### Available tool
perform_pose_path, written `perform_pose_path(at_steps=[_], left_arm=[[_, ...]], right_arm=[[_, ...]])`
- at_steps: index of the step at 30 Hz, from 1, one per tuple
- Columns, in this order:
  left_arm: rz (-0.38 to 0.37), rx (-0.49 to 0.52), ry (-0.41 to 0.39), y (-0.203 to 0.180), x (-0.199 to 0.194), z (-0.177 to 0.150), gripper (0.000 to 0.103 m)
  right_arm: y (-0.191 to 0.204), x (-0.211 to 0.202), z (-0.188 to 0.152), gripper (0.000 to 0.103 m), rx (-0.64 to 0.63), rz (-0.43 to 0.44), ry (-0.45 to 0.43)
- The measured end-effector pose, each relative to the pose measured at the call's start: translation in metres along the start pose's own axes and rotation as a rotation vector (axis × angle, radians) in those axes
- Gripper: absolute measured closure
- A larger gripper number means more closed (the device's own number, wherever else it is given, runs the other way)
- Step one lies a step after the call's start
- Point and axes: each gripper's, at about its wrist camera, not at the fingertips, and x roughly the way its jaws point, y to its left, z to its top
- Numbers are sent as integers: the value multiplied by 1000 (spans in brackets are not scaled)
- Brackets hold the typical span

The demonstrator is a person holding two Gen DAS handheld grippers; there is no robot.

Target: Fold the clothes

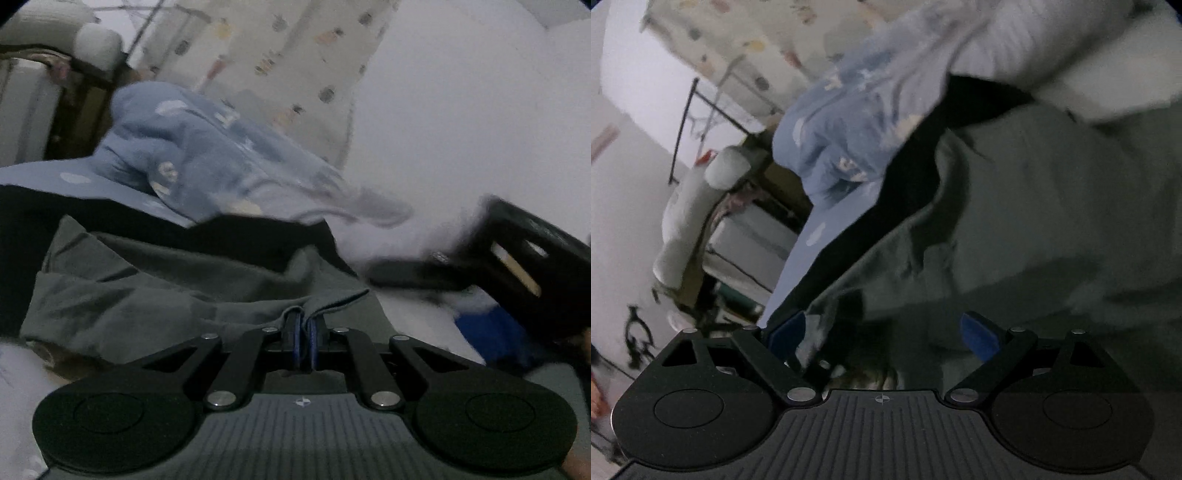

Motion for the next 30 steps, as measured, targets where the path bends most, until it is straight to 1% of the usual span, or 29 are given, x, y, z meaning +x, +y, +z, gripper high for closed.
perform_pose_path(at_steps=[3, 4, 5, 6, 7, 8, 9, 10, 11, 12, 13, 14, 15, 17, 18, 19, 20, 21, 22, 23, 24, 25, 27, 30], left_arm=[[-13, 39, 38, -10, 3, -10, 94], [-21, 55, 53, -14, 2, -14, 90], [-28, 76, 70, -20, 1, -19, 88], [-35, 94, 87, -24, 1, -24, 79], [-47, 109, 106, -28, -1, -28, 69], [-67, 122, 126, -32, -3, -32, 62], [-89, 134, 143, -36, -7, -37, 46], [-111, 146, 154, -40, -11, -40, 40], [-128, 162, 168, -44, -17, -44, 41], [-148, 180, 185, -47, -22, -47, 37], [-174, 198, 196, -50, -26, -51, 36], [-189, 216, 207, -52, -28, -54, 36], [-196, 230, 223, -53, -29, -56, 36], [-203, 254, 251, -56, -32, -60, 36], [-191, 259, 250, -55, -34, -60, 36], [-182, 266, 241, -54, -36, -59, 36], [-172, 280, 228, -52, -39, -57, 36], [-159, 304, 216, -51, -41, -56, 36], [-146, 329, 209, -49, -42, -55, 36], [-133, 348, 217, -46, -41, -54, 36], [-124, 350, 242, -41, -38, -52, 36], [-122, 329, 272, -35, -34, -49, 37], [-122, 240, 318, -19, -30, -42, 40], [-153, 23, 372, 11, -23, -33, 40]], right_arm=[[-11, 7, 0, 11, 3, -21, 9], [-14, 10, 0, 14, 3, -29, 12], [-18, 12, 0, 21, 4, -36, 15], [-21, 15, -1, 52, 5, -43, 18], [-25, 17, -1, 80, 6, -50, 21], [-28, 20, -1, 87, 7, -57, 24], [-32, 22, -1, 96, 8, -64, 27], [-35, 24, -1, 97, 9, -72, 30], [-39, 27, -1, 98, 10, -79, 33], [-42, 29, -1, 98, 10, -86, 36], [-46, 32, -1, 98, 11, -93, 39], [-46, 23, -1, 98, 17, -99, 34], [-50, 18, 0, 94, 23, -98, 43], [-60, 13, 0, 92, 21, -88, 78], [-62, 11, -2, 85, 8, -90, 91], [-63, 10, -6, 72, -2, -92, 103], [-64, 11, -10, 64, -8, -87, 120], [-65, 13, -15, 49, -13, -80, 139], [-66, 16, -20, 46, -18, -72, 157], [-66, 18, -25, 46, -18, -63, 168], [-64, 20, -28, 46, -36, -54, 176], [-62, 22, -31, 46, -59, -46, 183], [-58, 25, -37, 46, -105, -29, 197], [-52, 30, -46, 46, -174, -3, 218]])
